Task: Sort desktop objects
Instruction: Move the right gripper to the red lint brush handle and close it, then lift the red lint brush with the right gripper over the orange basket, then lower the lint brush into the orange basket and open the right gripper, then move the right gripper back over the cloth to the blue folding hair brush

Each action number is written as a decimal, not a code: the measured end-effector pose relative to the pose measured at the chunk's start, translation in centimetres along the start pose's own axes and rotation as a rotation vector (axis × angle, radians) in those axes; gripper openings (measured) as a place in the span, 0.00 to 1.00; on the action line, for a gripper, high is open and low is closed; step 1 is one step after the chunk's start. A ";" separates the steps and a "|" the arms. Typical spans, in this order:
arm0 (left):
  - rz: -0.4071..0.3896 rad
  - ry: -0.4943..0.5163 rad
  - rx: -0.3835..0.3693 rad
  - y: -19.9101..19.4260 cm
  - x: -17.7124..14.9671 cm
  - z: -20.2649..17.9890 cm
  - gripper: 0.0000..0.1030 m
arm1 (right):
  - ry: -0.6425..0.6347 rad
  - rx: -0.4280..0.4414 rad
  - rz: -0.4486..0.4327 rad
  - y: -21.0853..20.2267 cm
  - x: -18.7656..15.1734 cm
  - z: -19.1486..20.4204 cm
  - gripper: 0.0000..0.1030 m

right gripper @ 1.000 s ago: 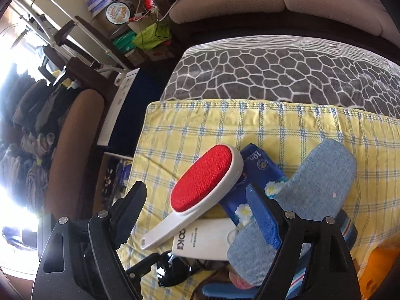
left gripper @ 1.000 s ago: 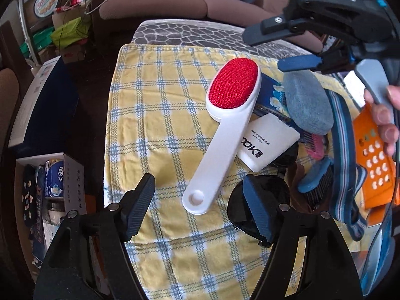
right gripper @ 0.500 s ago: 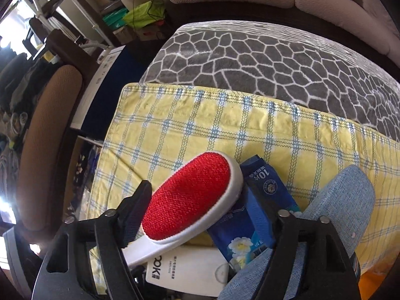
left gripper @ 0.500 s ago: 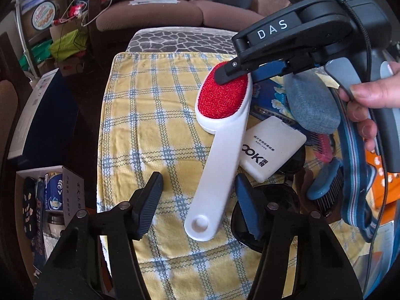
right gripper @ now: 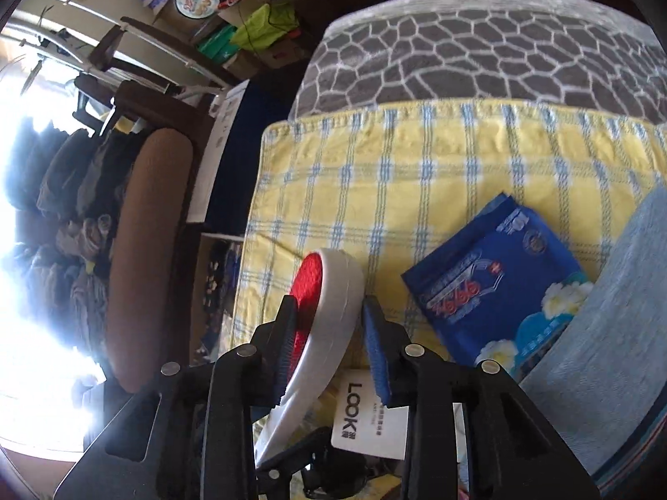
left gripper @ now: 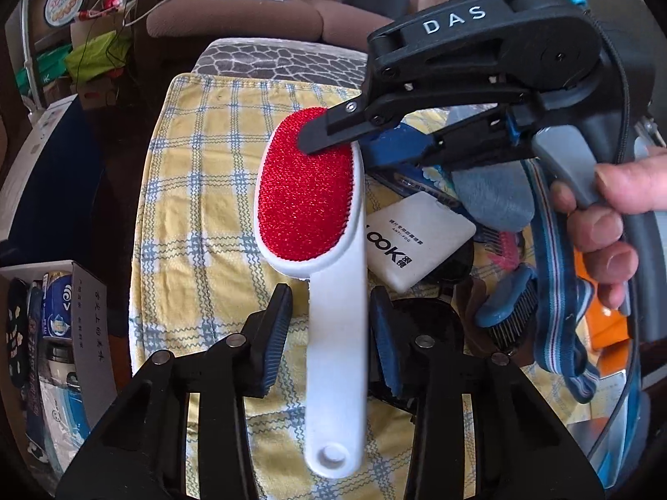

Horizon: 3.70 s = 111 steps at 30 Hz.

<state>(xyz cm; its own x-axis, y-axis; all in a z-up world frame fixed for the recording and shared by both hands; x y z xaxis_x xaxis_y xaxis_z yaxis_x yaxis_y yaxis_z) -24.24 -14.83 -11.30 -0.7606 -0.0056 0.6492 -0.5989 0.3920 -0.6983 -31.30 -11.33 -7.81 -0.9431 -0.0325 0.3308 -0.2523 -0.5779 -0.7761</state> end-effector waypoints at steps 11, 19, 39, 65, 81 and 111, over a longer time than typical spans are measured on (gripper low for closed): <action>0.005 -0.055 -0.033 -0.9 -0.2 0.2 0.35 | 0.006 0.055 -0.045 0.8 -1.2 1.8 0.29; -0.018 -0.105 -0.023 -3.6 0.2 0.1 0.27 | 0.044 0.173 -0.107 -3.4 -1.5 4.0 0.27; -0.026 0.249 -0.171 -7.8 6.0 -26.2 0.30 | 0.214 0.276 -0.431 -30.9 -5.1 -6.7 0.26; 0.246 0.582 -0.237 4.6 -3.7 -50.6 0.33 | 0.556 0.085 -0.633 -47.5 -19.4 -34.8 0.26; 0.255 0.564 -0.249 3.9 -4.0 -50.6 0.36 | 0.324 -0.204 -0.517 -46.3 -19.2 -34.8 0.43; 0.016 0.381 -0.178 -8.4 -1.1 -43.4 1.00 | -0.004 -0.474 -0.494 -43.8 -21.4 -27.1 0.88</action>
<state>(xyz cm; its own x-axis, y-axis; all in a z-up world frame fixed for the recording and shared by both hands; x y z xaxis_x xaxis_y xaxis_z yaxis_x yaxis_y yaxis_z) -7.54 21.81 6.94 -0.6022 0.3289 0.7274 -0.5098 0.5427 -0.6675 -5.98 36.73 4.58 -0.6927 0.1394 0.7076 -0.7209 -0.1064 -0.6848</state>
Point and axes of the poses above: each gripper's, at about its wrist camera, not at the fingertips, and y roughly the way its jaws point, z to its left, x to its top, the point moved 7 cm from there along y, roughly the way its jaws point, and after that the axes turned 10 degrees about -z, right-handed, at the moved point
